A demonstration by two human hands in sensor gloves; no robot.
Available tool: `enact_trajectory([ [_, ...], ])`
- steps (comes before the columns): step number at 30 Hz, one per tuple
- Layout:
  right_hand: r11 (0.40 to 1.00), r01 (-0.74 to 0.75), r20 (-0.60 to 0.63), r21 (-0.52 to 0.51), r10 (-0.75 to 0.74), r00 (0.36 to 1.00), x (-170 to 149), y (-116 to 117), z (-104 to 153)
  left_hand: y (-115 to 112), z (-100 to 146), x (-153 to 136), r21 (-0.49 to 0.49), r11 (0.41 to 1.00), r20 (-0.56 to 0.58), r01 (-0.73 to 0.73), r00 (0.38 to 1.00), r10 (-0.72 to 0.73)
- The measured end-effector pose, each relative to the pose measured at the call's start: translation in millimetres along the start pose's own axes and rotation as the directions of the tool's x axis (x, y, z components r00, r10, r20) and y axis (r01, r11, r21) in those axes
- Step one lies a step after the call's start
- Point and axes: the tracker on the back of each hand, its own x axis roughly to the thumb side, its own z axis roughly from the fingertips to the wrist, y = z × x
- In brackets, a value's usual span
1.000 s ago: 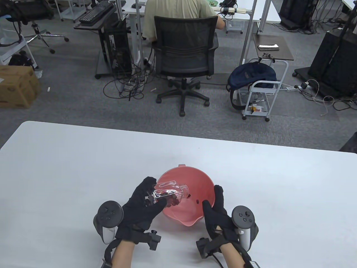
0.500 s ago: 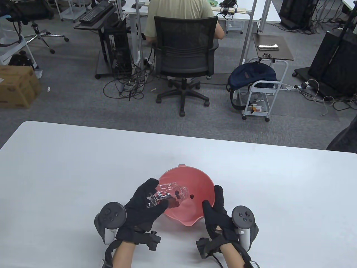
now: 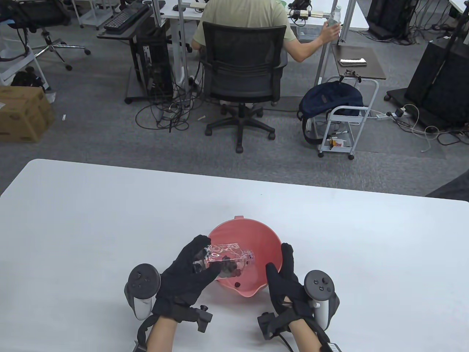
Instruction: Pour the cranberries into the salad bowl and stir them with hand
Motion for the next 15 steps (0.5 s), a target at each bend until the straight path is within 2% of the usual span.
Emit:
enact_trajectory([
  [1, 1.000, 0.003, 0.000, 0.002, -0.003, 1.000, -0.1, -0.2, -0.1, 2.8, 0.2, 1.1, 0.042, 0.987, 0.020, 0.155, 0.988, -0.156],
  [2, 1.000, 0.004, 0.000, 0.003, -0.004, 1.000, 0.0, -0.2, 0.0, 4.5, -1.8, 1.0, 0.013, 0.983, 0.058, 0.182, 0.981, -0.183],
  [4, 1.000, 0.002, 0.000, 0.002, -0.002, 1.000, 0.1, 0.0, 0.0, 2.2, -2.9, -2.0, -0.059, 0.998, 0.048, 0.003, 0.999, 0.000],
  [5, 1.000, 0.000, 0.000, 0.001, 0.000, 1.000, 0.1, 0.1, 0.0, 0.4, -1.7, -2.0, -0.060, 0.995, 0.025, -0.081, 0.996, 0.083],
  [6, 1.000, 0.000, 0.000, 0.001, 0.000, 1.000, 0.0, 0.0, -0.1, 0.4, 0.3, -0.4, -0.004, 1.000, 0.000, -0.030, 1.000, 0.030],
  [7, 1.000, 0.004, 0.000, 0.003, -0.004, 1.000, -0.3, -0.3, -0.2, 2.3, 1.1, 1.6, 0.055, 0.991, 0.007, 0.125, 0.992, -0.126],
  [8, 1.000, 0.006, 0.000, 0.005, -0.006, 1.000, -0.1, -0.3, -0.1, 4.3, -0.3, 1.8, 0.046, 0.978, 0.037, 0.202, 0.978, -0.204],
  [9, 1.000, 0.005, 0.000, 0.005, -0.005, 1.000, -0.1, -0.3, -0.1, 4.3, -1.4, 1.2, 0.013, 0.983, 0.050, 0.181, 0.982, -0.181],
  [11, 1.000, 0.001, 0.000, 0.002, -0.001, 1.000, 0.0, -0.1, -0.1, -0.1, -2.9, -4.2, -0.086, 0.991, 0.024, -0.101, 0.994, 0.104],
  [12, 1.000, 0.001, 0.000, 0.002, -0.001, 1.000, 0.0, -0.1, -0.1, -1.2, -1.6, -3.3, -0.065, 0.990, 0.003, -0.129, 0.992, 0.129],
  [14, 1.000, 0.004, 0.000, 0.004, -0.004, 1.000, -0.1, -0.3, -0.2, 3.2, 0.0, 0.8, 0.039, 0.988, 0.014, 0.147, 0.989, -0.148],
  [15, 1.000, 0.004, 0.000, 0.004, -0.004, 1.000, -0.1, -0.3, -0.1, 4.5, -1.5, 0.9, 0.022, 0.983, 0.051, 0.182, 0.982, -0.183],
])
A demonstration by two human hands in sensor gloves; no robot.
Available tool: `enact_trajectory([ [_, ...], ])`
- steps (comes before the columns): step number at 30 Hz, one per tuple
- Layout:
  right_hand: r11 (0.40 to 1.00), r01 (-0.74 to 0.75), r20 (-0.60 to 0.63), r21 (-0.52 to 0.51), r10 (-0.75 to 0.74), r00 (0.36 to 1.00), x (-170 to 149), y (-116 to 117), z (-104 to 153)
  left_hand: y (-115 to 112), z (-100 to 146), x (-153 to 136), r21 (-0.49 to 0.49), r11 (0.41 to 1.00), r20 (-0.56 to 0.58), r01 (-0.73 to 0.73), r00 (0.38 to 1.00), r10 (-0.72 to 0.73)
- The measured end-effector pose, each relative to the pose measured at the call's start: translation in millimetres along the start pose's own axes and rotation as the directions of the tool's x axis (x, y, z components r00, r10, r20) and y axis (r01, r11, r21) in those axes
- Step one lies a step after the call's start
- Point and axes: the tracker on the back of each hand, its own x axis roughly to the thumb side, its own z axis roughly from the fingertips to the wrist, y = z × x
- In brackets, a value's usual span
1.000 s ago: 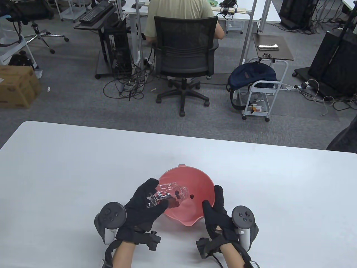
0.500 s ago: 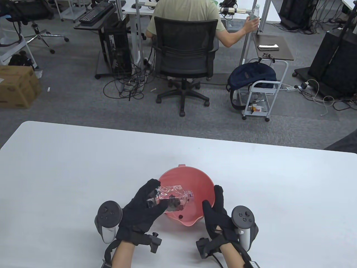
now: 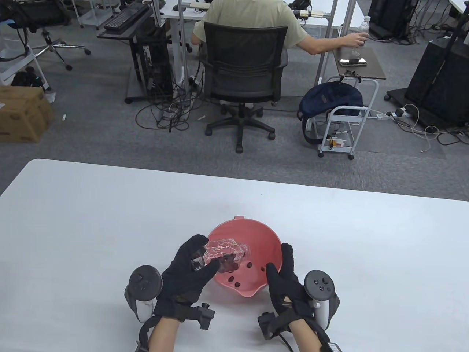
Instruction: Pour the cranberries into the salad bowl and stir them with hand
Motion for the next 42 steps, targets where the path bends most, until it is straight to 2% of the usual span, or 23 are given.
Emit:
enact_trajectory([
  [3, 1.000, -0.005, 0.000, -0.003, 0.005, 1.000, 0.1, 0.1, 0.0, -4.6, 0.6, -3.1, -0.046, 0.969, -0.041, -0.243, 0.970, 0.241],
  [6, 1.000, -0.002, 0.000, 0.000, 0.002, 1.000, -0.1, -0.1, -0.1, -0.4, 1.0, -2.4, 0.015, 0.999, -0.026, -0.037, 0.999, 0.038],
  [8, 1.000, -0.005, 0.000, -0.001, 0.005, 1.000, 0.2, 0.2, 0.1, -4.0, -1.5, -6.4, -0.093, 0.962, -0.030, -0.256, 0.967, 0.254],
  [9, 1.000, -0.006, 0.000, -0.002, 0.006, 1.000, 0.1, 0.1, 0.1, -5.3, -0.7, -6.0, -0.086, 0.948, -0.044, -0.307, 0.952, 0.304],
  [12, 1.000, -0.002, 0.000, -0.001, 0.002, 1.000, -0.3, 0.0, 0.0, -0.4, 1.2, -1.9, 0.025, 1.000, -0.024, -0.006, 1.000, 0.007],
  [13, 1.000, -0.001, -0.001, 0.001, 0.001, 1.000, -0.2, 0.0, 0.0, -0.3, -1.2, -2.4, -0.035, 0.999, 0.008, -0.034, 0.999, 0.035],
  [15, 1.000, -0.006, -0.001, -0.002, 0.006, 1.000, -0.1, 0.2, 0.1, -6.1, -0.4, -2.7, -0.100, 0.958, -0.020, -0.269, 0.963, 0.269],
  [16, 1.000, -0.006, 0.000, -0.003, 0.006, 1.000, -0.1, 0.3, 0.1, -6.7, 1.3, -1.0, -0.058, 0.963, -0.042, -0.265, 0.964, 0.262],
  [18, 1.000, -0.002, 0.000, 0.000, 0.002, 1.000, -0.3, -0.1, -0.1, -2.6, 2.5, 1.1, 0.024, 0.999, -0.029, -0.030, 0.999, 0.030],
  [20, 1.000, -0.004, -0.001, 0.001, 0.004, 1.000, -0.1, 0.1, 0.1, -3.2, -0.3, -2.0, -0.062, 0.990, 0.002, -0.125, 0.992, 0.125],
  [22, 1.000, -0.007, -0.001, -0.003, 0.007, 1.000, 0.0, 0.3, 0.1, -4.8, 2.6, -2.0, -0.014, 0.977, -0.044, -0.214, 0.976, 0.213],
  [24, 1.000, -0.003, -0.001, -0.001, 0.003, 1.000, -0.5, -0.1, -0.1, 0.8, 4.7, 1.1, 0.075, 0.997, -0.060, 0.007, 0.998, -0.003],
  [25, 1.000, -0.002, -0.001, 0.001, 0.002, 1.000, -0.4, -0.2, 0.0, 2.3, 4.0, 1.4, 0.067, 0.997, -0.037, 0.033, 0.999, -0.030],
  [28, 1.000, -0.006, -0.002, -0.002, 0.006, 1.000, -0.2, 0.2, 0.0, -1.4, 1.9, 0.5, -0.045, 0.975, -0.014, -0.218, 0.976, 0.217],
  [31, 1.000, -0.001, -0.002, 0.001, 0.001, 1.000, -0.5, 0.1, -0.1, 1.4, 4.6, 4.6, 0.077, 0.995, -0.039, 0.061, 0.998, -0.058],
  [32, 1.000, -0.001, -0.002, 0.001, 0.001, 1.000, -0.4, 0.1, -0.1, 2.0, 2.8, 3.3, 0.040, 0.998, -0.005, 0.049, 0.999, -0.049],
  [33, 1.000, -0.002, -0.002, 0.001, 0.002, 1.000, -0.3, 0.2, -0.1, 0.0, 1.2, 0.6, -0.020, 0.996, -0.003, -0.089, 0.996, 0.088],
  [35, 1.000, -0.005, -0.002, -0.001, 0.005, 1.000, -0.3, 0.3, -0.2, -2.4, 4.0, 1.7, 0.012, 0.982, -0.044, -0.190, 0.981, 0.191],
  [37, 1.000, -0.001, -0.001, 0.001, 0.001, 1.000, -0.5, 0.1, -0.2, 1.9, 5.4, 4.1, 0.093, 0.995, -0.051, 0.033, 0.998, -0.028],
  [38, 1.000, 0.000, -0.002, 0.002, 0.000, 1.000, -0.4, 0.0, -0.2, 3.9, 2.4, 2.8, 0.041, 0.998, 0.001, 0.046, 0.999, -0.046],
  [40, 1.000, -0.004, -0.002, 0.000, 0.004, 1.000, -0.1, 0.5, 0.0, -1.3, 0.9, -1.2, -0.069, 0.970, -0.009, -0.235, 0.972, 0.235],
  [41, 1.000, -0.006, -0.001, -0.002, 0.006, 1.000, -0.1, 0.5, 0.0, -3.0, 3.4, 0.4, -0.036, 0.960, -0.036, -0.279, 0.960, 0.277],
  [42, 1.000, -0.006, -0.001, -0.002, 0.006, 1.000, -0.3, 0.5, -0.1, -1.2, 5.8, 2.2, 0.074, 0.989, -0.073, -0.125, 0.989, 0.130],
])
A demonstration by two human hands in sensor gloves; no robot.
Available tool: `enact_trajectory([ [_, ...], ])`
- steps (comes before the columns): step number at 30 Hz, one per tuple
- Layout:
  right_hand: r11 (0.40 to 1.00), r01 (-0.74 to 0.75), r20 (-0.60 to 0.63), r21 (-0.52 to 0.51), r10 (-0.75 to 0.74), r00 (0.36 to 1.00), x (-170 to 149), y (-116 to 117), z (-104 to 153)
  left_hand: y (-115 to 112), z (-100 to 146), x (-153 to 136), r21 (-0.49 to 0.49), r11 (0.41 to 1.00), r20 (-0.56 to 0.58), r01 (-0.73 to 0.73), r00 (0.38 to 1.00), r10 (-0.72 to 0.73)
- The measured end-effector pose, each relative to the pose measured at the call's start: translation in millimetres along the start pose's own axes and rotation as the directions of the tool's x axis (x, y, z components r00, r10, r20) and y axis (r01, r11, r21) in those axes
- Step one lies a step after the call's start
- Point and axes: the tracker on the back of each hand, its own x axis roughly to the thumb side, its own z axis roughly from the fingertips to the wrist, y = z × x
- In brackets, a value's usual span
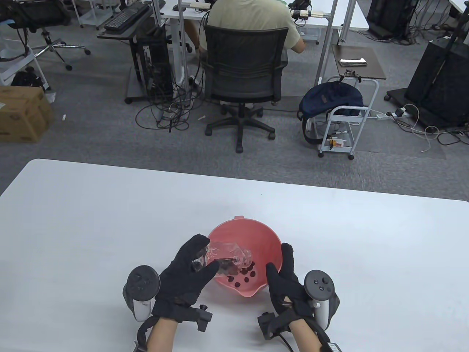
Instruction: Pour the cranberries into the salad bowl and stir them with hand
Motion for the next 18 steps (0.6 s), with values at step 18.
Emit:
enact_trajectory([
  [18, 1.000, 0.002, 0.000, 0.001, -0.002, 1.000, 0.3, -0.1, 0.1, -2.5, -0.4, 2.9, -0.039, 0.999, -0.012, -0.034, 0.999, 0.034],
])
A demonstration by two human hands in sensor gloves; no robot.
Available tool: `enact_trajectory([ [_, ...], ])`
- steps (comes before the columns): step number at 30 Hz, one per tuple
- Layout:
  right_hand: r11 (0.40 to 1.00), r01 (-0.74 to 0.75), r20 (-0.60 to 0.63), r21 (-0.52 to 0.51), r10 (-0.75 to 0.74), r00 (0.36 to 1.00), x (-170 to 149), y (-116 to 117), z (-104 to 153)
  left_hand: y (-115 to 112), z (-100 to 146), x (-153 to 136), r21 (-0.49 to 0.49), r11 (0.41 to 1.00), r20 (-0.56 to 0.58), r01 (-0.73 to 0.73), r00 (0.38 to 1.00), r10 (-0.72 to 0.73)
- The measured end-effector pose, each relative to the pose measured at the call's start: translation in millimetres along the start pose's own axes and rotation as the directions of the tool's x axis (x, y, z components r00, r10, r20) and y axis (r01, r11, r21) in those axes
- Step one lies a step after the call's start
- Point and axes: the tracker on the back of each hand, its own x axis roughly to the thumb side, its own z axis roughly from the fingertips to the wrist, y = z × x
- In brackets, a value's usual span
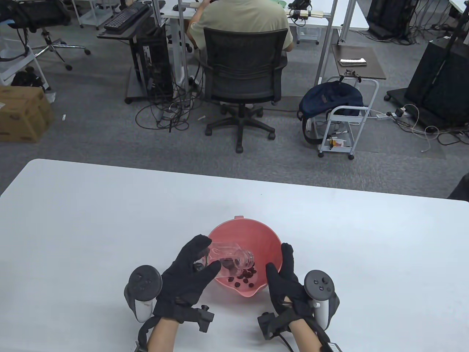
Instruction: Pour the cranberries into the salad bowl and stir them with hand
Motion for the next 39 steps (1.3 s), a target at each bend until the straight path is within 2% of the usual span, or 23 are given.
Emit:
enact_trajectory([
  [2, 1.000, 0.006, 0.000, 0.005, -0.006, 1.000, -0.1, -0.3, -0.1, 4.3, -2.0, 0.1, 0.022, 0.981, 0.057, 0.192, 0.980, -0.193],
  [4, 1.000, 0.002, 0.000, 0.002, -0.002, 1.000, 0.3, 0.1, 0.1, 1.3, -5.4, -3.8, -0.116, 0.993, 0.070, -0.012, 0.997, 0.020],
  [5, 1.000, -0.001, 0.000, 0.000, 0.001, 1.000, 0.3, 0.3, 0.1, -0.8, -2.3, -3.2, -0.090, 0.992, 0.030, -0.089, 0.995, 0.092],
  [7, 1.000, 0.002, 0.000, 0.002, -0.002, 1.000, 0.1, 0.1, 0.1, 2.3, 0.9, -0.6, 0.066, 0.987, 0.006, 0.148, 0.989, -0.149],
  [8, 1.000, 0.004, 0.000, 0.004, -0.004, 1.000, 0.1, -0.2, 0.1, 5.0, -1.6, -0.8, 0.039, 0.975, 0.059, 0.219, 0.973, -0.221],
  [10, 1.000, 0.001, -0.001, 0.004, -0.001, 1.000, 0.4, 0.1, 0.3, 1.2, -3.2, -3.5, -0.088, 0.996, 0.064, -0.015, 0.998, 0.020],
  [11, 1.000, -0.002, -0.001, 0.001, 0.002, 1.000, 0.4, 0.2, 0.3, 0.0, -1.7, -3.6, -0.078, 0.994, 0.045, -0.070, 0.996, 0.074],
  [14, 1.000, 0.004, -0.001, 0.004, -0.004, 1.000, 0.1, -0.4, 0.2, 4.5, -1.3, -1.8, 0.024, 0.984, 0.057, 0.174, 0.983, -0.175],
  [17, 1.000, -0.002, -0.001, 0.001, 0.002, 1.000, 0.4, -0.2, 0.3, 0.1, -3.3, -5.4, -0.105, 0.992, 0.053, -0.067, 0.996, 0.073],
  [19, 1.000, 0.001, -0.001, 0.002, -0.001, 1.000, 0.0, -0.4, 0.2, 2.3, 0.8, -1.6, 0.050, 0.993, 0.016, 0.106, 0.994, -0.107],
  [20, 1.000, 0.004, -0.001, 0.004, -0.004, 1.000, -0.1, -0.6, 0.1, 4.4, 0.1, -1.3, 0.055, 0.982, 0.041, 0.179, 0.983, -0.182],
  [23, 1.000, -0.001, -0.001, 0.002, 0.001, 1.000, 0.1, -0.3, 0.2, 1.3, -3.6, -4.5, -0.107, 0.993, 0.061, -0.055, 0.996, 0.061],
  [24, 1.000, -0.002, -0.001, 0.000, 0.002, 1.000, 0.0, -0.2, 0.2, 0.4, -0.2, -2.7, -0.037, 0.997, 0.022, -0.066, 0.997, 0.067],
  [25, 1.000, 0.000, -0.001, 0.000, 0.000, 1.000, -0.3, -0.3, 0.0, 3.3, 1.6, -1.0, 0.068, 0.993, 0.005, 0.099, 0.995, -0.099],
  [27, 1.000, 0.004, -0.001, 0.005, -0.004, 1.000, -0.4, -0.6, -0.1, 6.8, -1.7, -0.5, 0.024, 0.981, 0.066, 0.195, 0.978, -0.196],
  [29, 1.000, -0.002, -0.001, 0.002, 0.002, 1.000, -0.3, -0.3, 0.0, 3.0, -3.8, -4.0, -0.097, 0.994, 0.063, -0.041, 0.997, 0.047],
  [30, 1.000, -0.003, -0.001, -0.001, 0.003, 1.000, -0.4, -0.1, 0.0, 1.7, -0.8, -2.6, -0.055, 0.994, 0.028, -0.097, 0.995, 0.098],
  [32, 1.000, 0.002, -0.001, 0.001, -0.002, 1.000, -0.8, -0.3, -0.2, 5.7, 1.7, 1.3, 0.083, 0.985, 0.030, 0.152, 0.988, -0.155],
  [33, 1.000, 0.004, -0.001, 0.003, -0.004, 1.000, -0.8, -0.3, -0.3, 8.0, -1.5, 1.4, 0.032, 0.976, 0.083, 0.214, 0.973, -0.216],
  [35, 1.000, 0.000, -0.001, 0.002, 0.000, 1.000, -0.7, 0.0, -0.3, 3.2, -4.0, -2.8, -0.120, 0.992, 0.080, -0.040, 0.996, 0.050],
  [36, 1.000, -0.002, -0.001, -0.001, 0.002, 1.000, -0.8, 0.2, -0.2, 0.6, -0.4, -2.1, -0.067, 0.990, 0.031, -0.125, 0.991, 0.128],
  [38, 1.000, 0.003, -0.001, 0.002, -0.003, 1.000, -1.2, 0.0, -0.5, 5.3, 0.9, -0.4, 0.064, 0.990, 0.034, 0.128, 0.991, -0.130],
  [39, 1.000, 0.005, -0.001, 0.004, -0.005, 1.000, -1.2, 0.0, -0.5, 6.9, -1.3, -0.5, 0.038, 0.983, 0.075, 0.178, 0.981, -0.180],
])
